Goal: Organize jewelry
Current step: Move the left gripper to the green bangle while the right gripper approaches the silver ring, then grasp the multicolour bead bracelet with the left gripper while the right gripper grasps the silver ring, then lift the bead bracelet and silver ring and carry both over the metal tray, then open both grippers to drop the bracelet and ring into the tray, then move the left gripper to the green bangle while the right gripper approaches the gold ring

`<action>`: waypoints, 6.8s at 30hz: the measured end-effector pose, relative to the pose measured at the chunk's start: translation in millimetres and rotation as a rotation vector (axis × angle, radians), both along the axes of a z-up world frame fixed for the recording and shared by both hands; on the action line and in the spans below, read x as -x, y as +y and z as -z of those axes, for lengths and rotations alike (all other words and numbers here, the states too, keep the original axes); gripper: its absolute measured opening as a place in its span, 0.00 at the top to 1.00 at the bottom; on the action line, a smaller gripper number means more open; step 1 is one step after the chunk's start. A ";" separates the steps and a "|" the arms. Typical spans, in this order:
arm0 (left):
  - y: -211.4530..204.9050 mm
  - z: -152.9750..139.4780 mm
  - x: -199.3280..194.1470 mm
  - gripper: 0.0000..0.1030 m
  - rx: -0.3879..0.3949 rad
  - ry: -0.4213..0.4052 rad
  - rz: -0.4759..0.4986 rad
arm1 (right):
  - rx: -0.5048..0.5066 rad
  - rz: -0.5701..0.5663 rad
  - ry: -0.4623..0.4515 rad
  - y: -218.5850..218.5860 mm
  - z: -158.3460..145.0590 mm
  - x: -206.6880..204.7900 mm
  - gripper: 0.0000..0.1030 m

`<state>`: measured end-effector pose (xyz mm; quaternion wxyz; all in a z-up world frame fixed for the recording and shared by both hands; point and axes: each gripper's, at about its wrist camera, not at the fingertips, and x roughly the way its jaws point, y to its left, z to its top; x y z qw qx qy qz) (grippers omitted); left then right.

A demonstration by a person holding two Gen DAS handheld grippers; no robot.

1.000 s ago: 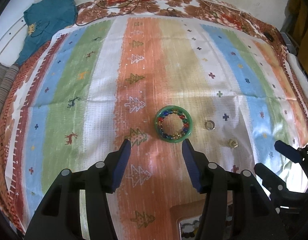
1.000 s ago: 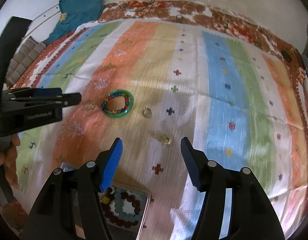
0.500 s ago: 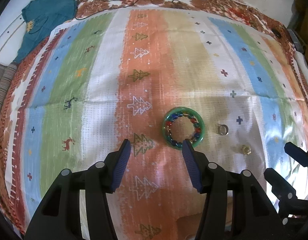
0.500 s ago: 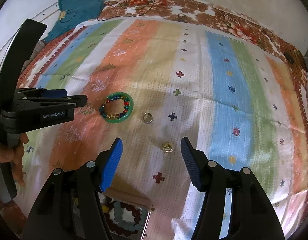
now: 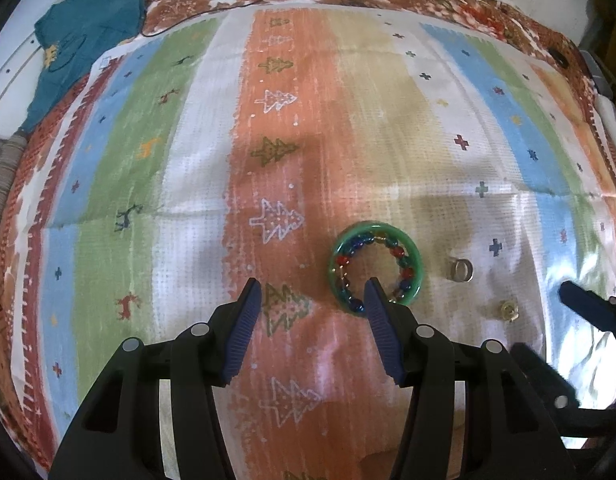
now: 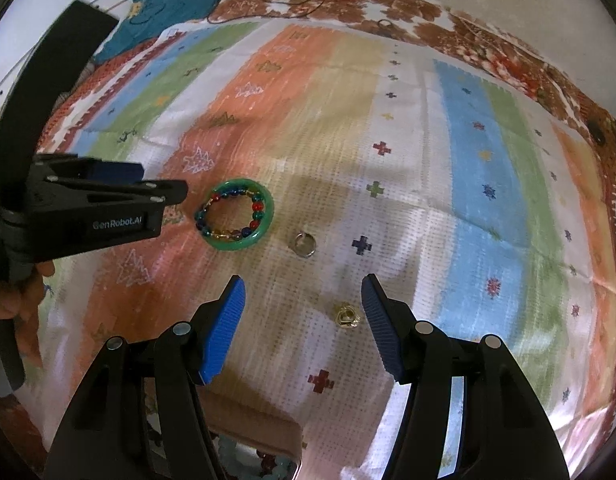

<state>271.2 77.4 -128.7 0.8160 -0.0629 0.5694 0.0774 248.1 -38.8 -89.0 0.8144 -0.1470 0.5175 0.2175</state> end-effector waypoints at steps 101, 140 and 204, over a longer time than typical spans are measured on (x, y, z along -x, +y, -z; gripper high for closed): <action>-24.8 -14.0 1.1 0.91 0.010 -0.033 0.139 | 0.032 0.062 0.016 -14.2 17.6 -27.7 0.81; -58.9 -113.0 92.5 0.91 0.146 -0.259 0.234 | -0.117 0.010 -0.105 -29.1 -66.5 46.2 0.81; -47.4 -106.4 123.9 0.56 0.058 -0.251 0.073 | -0.043 0.041 -0.015 -45.9 -51.5 83.1 0.57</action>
